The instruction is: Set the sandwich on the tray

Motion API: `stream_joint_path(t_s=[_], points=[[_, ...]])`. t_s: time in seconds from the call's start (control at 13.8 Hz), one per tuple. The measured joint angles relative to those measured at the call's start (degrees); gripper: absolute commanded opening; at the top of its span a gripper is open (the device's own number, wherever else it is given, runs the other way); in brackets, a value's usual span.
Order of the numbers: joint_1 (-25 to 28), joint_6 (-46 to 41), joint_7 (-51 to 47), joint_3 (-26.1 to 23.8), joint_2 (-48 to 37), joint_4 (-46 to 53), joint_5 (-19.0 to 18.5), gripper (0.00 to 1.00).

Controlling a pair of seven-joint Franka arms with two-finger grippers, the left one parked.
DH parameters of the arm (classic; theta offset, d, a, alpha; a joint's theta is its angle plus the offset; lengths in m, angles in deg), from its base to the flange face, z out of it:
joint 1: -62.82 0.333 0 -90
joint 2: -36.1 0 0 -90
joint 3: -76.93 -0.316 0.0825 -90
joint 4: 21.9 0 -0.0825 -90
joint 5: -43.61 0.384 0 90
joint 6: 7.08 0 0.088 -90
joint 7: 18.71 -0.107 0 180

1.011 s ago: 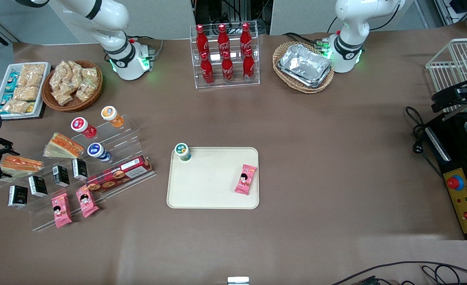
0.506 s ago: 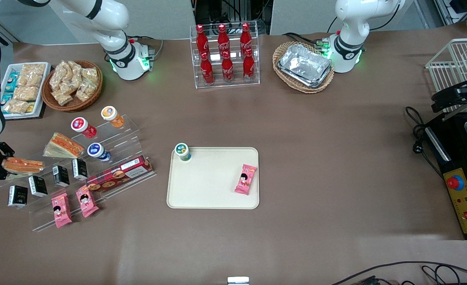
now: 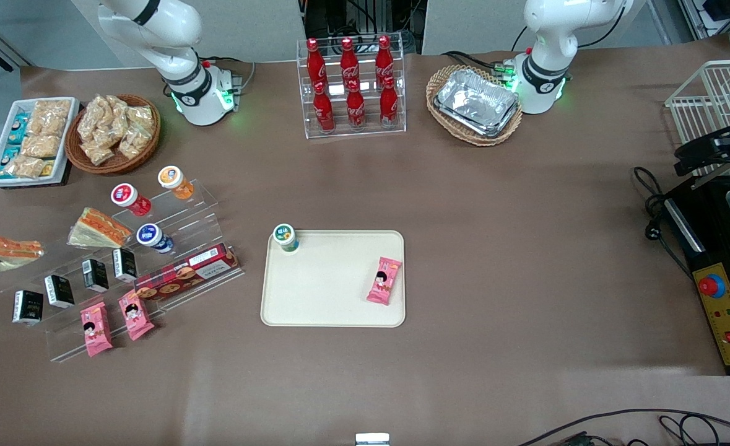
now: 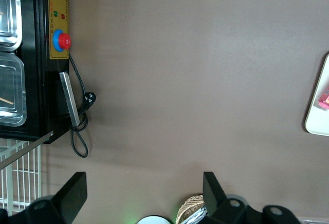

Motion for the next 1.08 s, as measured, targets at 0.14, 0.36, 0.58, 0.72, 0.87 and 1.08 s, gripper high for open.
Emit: stream_joint_path(t_s=[0.14, 0.36, 0.58, 0.72, 0.87, 1.08], points=[[1.6, -5.6, -0.2, -0.3, -2.1, 1.9, 0.2, 0.18], [6.7, -11.8, -5.9, -0.5, -4.4, 4.6, 0.5, 0.18], [14.4, -15.5, -16.1, -0.8, -5.2, 6.5, 0.5, 0.18], [19.6, -15.9, -23.3, -0.9, -5.2, 7.0, 0.6, 0.18], [24.7, -16.2, -30.3, -1.0, -5.2, 7.4, 0.6, 0.18], [31.5, -16.3, -39.7, -1.0, -5.1, 7.9, 0.6, 0.18]])
